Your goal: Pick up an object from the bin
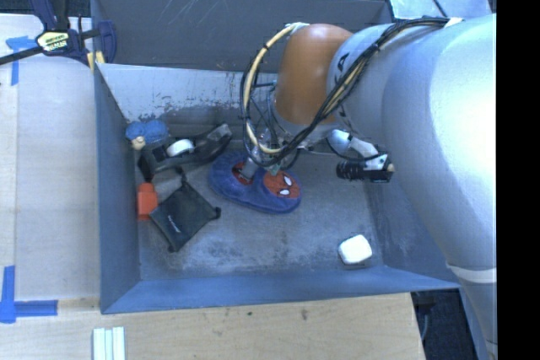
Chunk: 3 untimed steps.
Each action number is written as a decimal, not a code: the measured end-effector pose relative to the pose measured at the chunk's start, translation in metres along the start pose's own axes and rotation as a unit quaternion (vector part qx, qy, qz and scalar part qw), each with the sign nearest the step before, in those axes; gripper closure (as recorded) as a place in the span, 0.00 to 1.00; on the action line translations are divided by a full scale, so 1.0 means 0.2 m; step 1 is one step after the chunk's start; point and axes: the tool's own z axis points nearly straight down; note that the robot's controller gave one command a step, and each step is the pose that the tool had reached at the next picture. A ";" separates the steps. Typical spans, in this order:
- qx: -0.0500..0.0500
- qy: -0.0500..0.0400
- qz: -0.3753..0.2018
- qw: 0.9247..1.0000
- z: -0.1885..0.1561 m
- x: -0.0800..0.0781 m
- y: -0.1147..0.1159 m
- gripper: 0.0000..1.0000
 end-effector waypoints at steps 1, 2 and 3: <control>-0.001 -0.002 -0.231 0.973 0.00 0.24 -0.06 1.00; 0.000 0.000 -0.087 0.996 0.00 0.21 0.17 1.00; 0.001 0.000 -0.087 0.996 0.01 0.21 0.17 0.00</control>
Offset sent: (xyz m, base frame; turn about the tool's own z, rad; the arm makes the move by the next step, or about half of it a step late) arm -0.0502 0.0167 -0.0036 -0.4651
